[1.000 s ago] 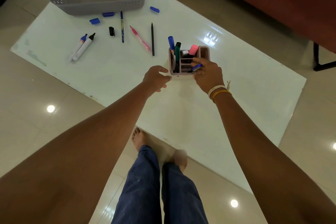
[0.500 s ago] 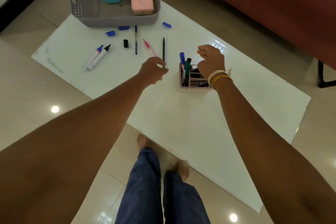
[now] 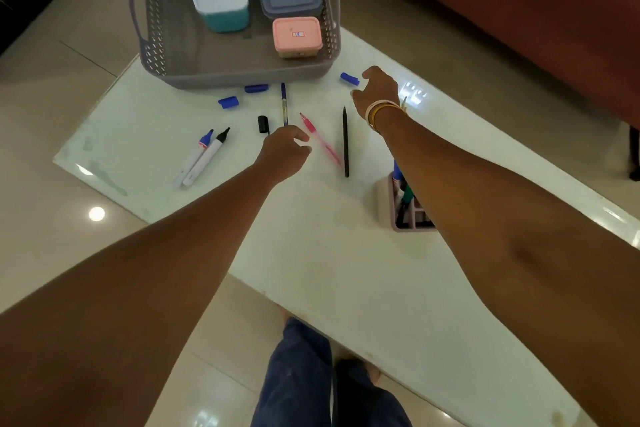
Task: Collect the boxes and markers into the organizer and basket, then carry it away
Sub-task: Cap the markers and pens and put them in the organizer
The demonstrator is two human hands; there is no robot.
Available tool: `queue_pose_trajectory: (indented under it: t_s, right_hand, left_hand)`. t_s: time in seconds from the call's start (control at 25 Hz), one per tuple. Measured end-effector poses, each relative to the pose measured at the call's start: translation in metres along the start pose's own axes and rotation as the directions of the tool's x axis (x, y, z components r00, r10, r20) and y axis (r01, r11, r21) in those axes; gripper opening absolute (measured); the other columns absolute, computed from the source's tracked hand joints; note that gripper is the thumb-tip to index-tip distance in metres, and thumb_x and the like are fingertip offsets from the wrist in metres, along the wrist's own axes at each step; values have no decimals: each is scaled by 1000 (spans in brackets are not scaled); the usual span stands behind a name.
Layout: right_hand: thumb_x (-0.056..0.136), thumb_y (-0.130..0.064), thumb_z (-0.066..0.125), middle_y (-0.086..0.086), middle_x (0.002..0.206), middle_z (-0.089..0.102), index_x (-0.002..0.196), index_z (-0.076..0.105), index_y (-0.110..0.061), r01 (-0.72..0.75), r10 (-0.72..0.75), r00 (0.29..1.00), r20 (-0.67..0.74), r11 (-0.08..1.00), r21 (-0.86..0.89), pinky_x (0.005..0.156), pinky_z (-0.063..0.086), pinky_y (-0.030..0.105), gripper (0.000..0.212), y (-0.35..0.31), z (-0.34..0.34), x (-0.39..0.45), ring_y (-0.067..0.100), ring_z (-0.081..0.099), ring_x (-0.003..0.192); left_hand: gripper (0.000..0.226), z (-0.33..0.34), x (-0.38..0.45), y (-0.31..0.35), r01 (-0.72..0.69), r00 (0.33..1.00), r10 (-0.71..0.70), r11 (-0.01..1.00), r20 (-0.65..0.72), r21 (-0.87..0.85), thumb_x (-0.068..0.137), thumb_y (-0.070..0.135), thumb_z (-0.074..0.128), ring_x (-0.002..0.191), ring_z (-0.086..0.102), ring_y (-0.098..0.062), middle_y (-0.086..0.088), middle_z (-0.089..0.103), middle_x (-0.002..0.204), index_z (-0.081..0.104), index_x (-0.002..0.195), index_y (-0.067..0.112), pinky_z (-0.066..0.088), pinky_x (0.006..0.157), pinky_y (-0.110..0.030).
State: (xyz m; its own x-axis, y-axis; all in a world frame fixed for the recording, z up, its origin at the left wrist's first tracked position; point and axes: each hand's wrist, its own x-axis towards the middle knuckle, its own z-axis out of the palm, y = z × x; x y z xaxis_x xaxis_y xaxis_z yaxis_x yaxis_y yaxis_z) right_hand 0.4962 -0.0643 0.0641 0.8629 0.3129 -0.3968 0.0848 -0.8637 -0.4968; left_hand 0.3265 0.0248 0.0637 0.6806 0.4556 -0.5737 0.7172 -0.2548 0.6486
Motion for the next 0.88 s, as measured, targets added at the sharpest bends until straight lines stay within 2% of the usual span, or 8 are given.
queue_pose_trajectory:
  t_s: [0.16,0.24,0.36,0.48,0.56,0.64,0.8,0.88]
  right_hand:
    - [96,-25,57,15,139,42,144,40,-21,164,-133,984,117,931,-327,109,41,45,52,1,21,33,36,45,128]
    - [96,-20,57,16,133,47,137,51,-18,218,-202,976,84,887,-407,105,43,45,42,-1,21,43,36,48,124]
    - [92,-13,58,18,122,57,119,64,-7,224,-229,972,41,871,-436,97,49,42,28,-2,21,46,36,57,115]
    - [79,-22,72,14,113,66,112,65,-6,6,-8,1000,-5,961,-277,90,55,37,38,8,16,48,32,65,106]
    - [70,-24,75,13,100,72,105,69,-6,-178,180,984,6,978,-106,85,59,37,40,13,10,50,29,71,93]
    - [72,-21,72,13,90,74,100,71,-3,-285,285,956,62,958,-9,81,61,37,33,16,6,50,27,74,84]
    - [74,-12,72,18,91,75,98,71,0,-381,356,923,149,901,207,81,61,40,28,26,4,43,28,75,81]
    - [78,-9,70,16,92,74,83,67,-7,-371,337,928,158,865,338,82,61,39,6,27,-3,34,27,74,82]
  left_hand:
    - [21,-5,21,-21,5,1000,-4,1000,17,-18,93,17,57,97,65,-21,-8,63,114,64,113,15,45,63,-20]
    - [19,-5,25,-22,-4,1000,4,999,17,-35,93,15,56,85,65,-19,-8,66,106,65,109,14,47,59,-19]
    - [14,2,29,-8,11,1000,-9,989,12,-145,94,13,53,56,60,-12,-8,67,85,65,102,10,45,39,-14]
    - [16,21,34,21,-5,1000,4,985,-8,-172,92,11,50,53,64,-18,-11,70,85,64,98,6,54,45,-22]
    - [16,37,42,40,-27,996,15,988,-84,-150,89,10,56,77,67,-20,-9,69,100,64,102,6,58,70,-30]
    - [26,51,47,54,-17,991,8,998,-135,-63,88,15,65,98,61,-19,-6,64,111,58,111,7,50,81,-28]
    - [32,70,51,60,57,992,-35,979,-117,193,86,19,69,104,64,-22,-6,64,112,56,115,10,53,82,-31]
    - [27,72,49,63,55,993,-32,980,-118,193,85,15,69,101,65,-22,-6,65,106,59,109,10,52,77,-27]
